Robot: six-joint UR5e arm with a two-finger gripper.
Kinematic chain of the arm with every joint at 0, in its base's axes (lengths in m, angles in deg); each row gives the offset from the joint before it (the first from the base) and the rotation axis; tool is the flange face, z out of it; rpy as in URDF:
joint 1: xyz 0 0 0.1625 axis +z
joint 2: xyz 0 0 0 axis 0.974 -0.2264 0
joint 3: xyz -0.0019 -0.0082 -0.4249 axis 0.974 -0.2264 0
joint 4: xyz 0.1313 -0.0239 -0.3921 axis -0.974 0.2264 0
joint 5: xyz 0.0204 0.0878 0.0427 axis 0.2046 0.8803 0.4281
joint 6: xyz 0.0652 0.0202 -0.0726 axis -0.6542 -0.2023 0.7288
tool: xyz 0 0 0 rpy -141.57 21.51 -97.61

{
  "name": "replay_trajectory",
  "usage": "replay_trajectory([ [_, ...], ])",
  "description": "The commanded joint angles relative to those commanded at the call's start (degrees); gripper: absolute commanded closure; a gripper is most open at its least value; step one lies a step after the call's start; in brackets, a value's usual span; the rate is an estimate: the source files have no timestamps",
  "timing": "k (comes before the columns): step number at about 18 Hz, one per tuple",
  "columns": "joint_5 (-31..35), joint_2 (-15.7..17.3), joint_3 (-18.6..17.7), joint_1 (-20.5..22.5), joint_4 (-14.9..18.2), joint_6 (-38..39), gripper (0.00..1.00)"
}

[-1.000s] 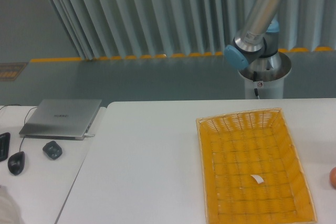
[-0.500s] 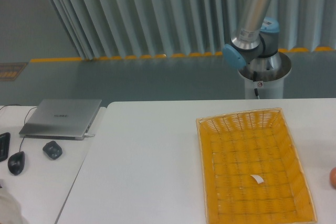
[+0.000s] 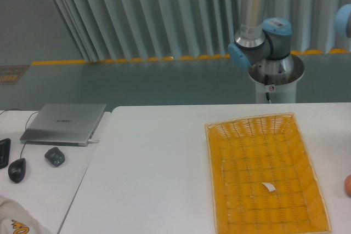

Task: Place the yellow pepper on the table

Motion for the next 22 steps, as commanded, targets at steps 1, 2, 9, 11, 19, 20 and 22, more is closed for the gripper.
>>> replay_trajectory([
  [1, 0.7, -1.13, 0.0, -1.14, -0.09, -0.96, 0.0],
  [2, 2.18, -2.88, 0.17, -3.07, -0.35, -1.49, 0.0],
  [9, 4.92, -5.01, 0.18, -4.67, -0.26, -1.5, 0.0],
  [11, 5.71, -5.19, 0.18, -4.58, 0.09, -1.5, 0.0],
  [19, 7.56, -5.19, 0.09, -4.67, 0.09, -1.41, 0.0],
  [20, 7.56, -5.19, 0.09, -4.67, 0.09, -1.41, 0.0],
  [22, 7.56, -5.19, 0.09, -4.67, 0.18, -1.5, 0.0],
])
